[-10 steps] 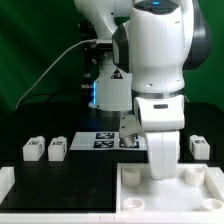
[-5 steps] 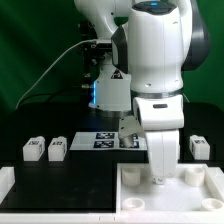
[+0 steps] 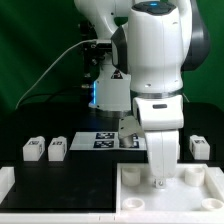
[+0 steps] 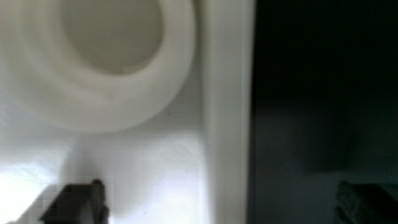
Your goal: Assemble one leg
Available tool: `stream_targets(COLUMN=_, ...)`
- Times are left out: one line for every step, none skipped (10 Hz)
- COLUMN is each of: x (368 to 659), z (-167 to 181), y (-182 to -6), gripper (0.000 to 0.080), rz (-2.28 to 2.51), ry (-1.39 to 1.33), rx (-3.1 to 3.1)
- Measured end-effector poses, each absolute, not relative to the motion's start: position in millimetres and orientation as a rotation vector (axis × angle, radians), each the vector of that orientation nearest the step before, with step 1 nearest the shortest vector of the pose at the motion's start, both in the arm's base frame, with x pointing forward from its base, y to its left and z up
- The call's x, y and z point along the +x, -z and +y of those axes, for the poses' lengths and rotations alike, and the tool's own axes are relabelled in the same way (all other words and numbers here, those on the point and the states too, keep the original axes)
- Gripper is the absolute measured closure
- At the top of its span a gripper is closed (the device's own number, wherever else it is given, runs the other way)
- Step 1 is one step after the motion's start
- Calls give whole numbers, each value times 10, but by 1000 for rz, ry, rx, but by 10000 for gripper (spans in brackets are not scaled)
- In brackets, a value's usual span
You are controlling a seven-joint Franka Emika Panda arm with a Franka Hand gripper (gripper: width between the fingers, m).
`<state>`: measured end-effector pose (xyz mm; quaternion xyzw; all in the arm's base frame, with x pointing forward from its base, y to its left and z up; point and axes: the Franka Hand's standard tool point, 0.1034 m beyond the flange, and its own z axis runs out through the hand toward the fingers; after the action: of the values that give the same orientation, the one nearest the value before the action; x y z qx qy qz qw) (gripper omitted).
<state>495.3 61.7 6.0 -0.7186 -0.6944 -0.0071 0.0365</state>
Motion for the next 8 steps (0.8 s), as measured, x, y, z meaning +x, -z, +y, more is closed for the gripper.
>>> stream_targets(x=4953, z=616, y=-59, gripper=152, rz=-2132, ry=22, rx=-2207)
stream_targets(x=4953, z=615, y=-59, gripper=152, rz=-2132, ry=22, rx=-2207)
stream_targets(x=4953, z=614, y=-59, gripper=150, rz=-2131, ry=22, rx=-2207)
stream_targets(x=4953, z=613, y=-59, gripper=150, rz=-2131, ry=22, rx=-2208)
stream_targets(x=4953, z=612, y=-59, gripper=150, rz=-2130, ry=22, rx=-2208)
stream_targets(x=4960, z=610, y=-72, gripper=150, rz=-2122, ry=22, rx=-2218)
stream_targets(x=4983, z=627, y=-164, gripper=150, rz=-2038, ry=19, rx=-2303)
stream_targets(x=4975, z=703, y=-279, gripper=150, rz=-1989, ry=29, rx=-2358)
